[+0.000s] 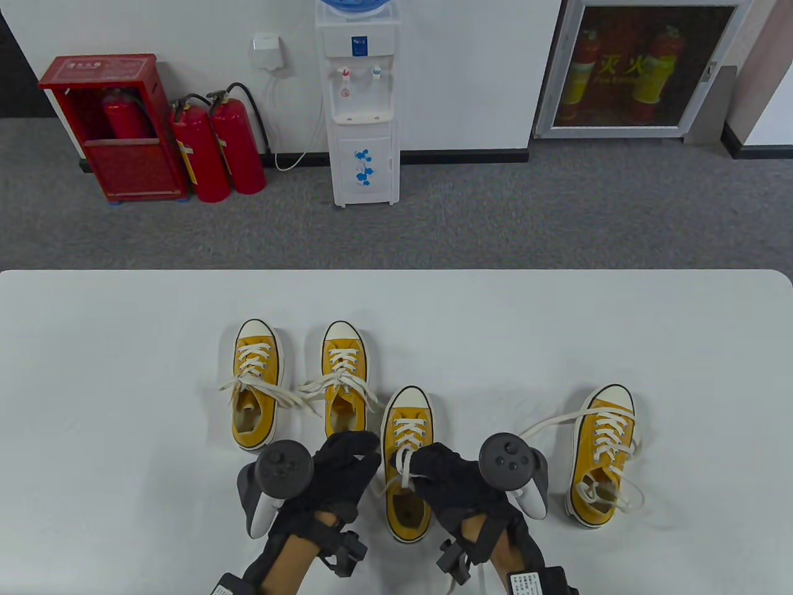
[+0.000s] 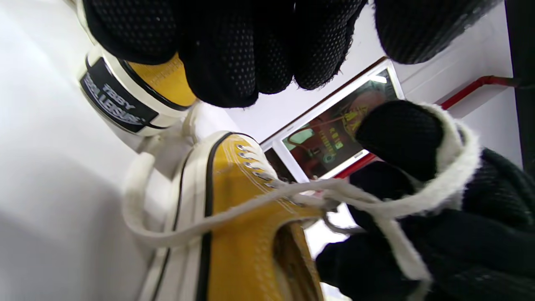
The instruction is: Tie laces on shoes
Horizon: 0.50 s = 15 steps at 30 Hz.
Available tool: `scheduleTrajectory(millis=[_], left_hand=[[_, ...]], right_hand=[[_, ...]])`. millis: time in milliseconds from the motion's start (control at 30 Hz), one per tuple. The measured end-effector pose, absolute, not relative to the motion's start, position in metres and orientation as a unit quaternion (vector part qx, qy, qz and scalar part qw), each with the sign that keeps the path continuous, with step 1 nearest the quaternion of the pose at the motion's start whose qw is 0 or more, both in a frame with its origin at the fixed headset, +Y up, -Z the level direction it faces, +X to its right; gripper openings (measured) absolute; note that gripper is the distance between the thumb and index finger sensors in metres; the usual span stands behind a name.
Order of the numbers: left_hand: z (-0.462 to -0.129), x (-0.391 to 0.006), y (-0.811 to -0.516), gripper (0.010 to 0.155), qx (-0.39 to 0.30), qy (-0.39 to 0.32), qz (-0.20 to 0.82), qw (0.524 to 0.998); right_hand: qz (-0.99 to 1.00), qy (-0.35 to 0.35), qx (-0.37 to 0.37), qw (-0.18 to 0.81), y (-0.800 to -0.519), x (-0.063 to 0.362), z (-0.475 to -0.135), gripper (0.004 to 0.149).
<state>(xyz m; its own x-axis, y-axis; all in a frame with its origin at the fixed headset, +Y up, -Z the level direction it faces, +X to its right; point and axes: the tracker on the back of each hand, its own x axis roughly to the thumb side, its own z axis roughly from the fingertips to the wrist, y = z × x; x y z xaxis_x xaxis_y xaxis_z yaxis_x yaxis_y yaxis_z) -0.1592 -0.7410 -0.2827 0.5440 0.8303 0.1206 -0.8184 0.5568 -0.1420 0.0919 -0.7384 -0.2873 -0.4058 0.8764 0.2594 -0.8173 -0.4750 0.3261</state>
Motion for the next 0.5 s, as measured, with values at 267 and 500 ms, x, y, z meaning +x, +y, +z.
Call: scheduleTrajectory(millis=[267, 500], left_hand=[[-0.281, -0.151, -0.742, 0.058, -0.058, -0.12, 0.479, 0.867], [-0.28, -0.148, -0.742, 0.051, -0.055, -0.125, 0.472, 0.871]], right_hand=[[0.862, 0.04, 0.224, 0.454, -0.733, 0.083, -0.281, 0.047], [0.876, 0.022, 0.232, 0.422, -0.731, 0.08, -0.277, 0.045]])
